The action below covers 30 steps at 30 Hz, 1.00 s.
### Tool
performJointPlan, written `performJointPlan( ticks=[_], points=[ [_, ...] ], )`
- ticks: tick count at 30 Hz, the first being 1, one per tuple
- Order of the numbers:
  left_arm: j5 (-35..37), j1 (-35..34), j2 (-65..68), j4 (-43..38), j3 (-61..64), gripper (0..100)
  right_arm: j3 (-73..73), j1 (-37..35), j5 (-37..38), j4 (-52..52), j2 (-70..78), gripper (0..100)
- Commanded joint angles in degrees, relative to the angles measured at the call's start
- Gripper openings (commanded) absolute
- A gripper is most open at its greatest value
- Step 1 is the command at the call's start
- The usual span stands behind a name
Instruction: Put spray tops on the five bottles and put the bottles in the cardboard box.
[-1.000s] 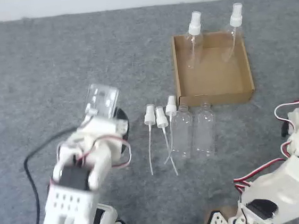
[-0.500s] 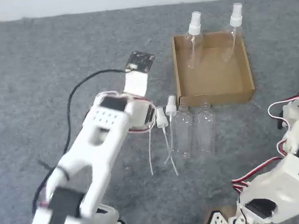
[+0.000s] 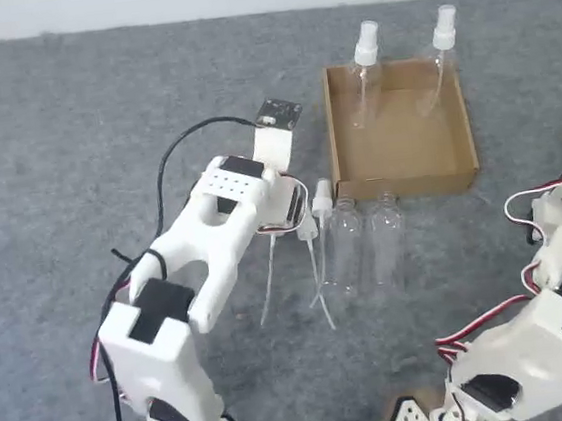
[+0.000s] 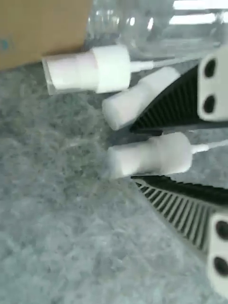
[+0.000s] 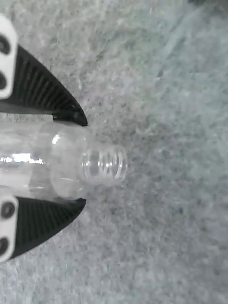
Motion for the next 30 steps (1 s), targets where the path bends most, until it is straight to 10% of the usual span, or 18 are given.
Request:
performJointPlan(
  ticks=[1, 14, 30],
  points=[
    [0.35, 0.09, 0.09, -2.29, -2.77, 11, -1.49, -0.57, 0.88, -0.84, -1.10, 14.8],
    [-1.85, -4.31, -14.33, 3.96, -0.84, 1, -1.85, -0.31, 3.60, 0.92, -1.80, 14.9],
    [-6.42, -12.57, -55.65, -3.87, 33.19, 1, -5.01, -4.88, 5.01, 6.99, -1.89, 30.5]
  ],
)
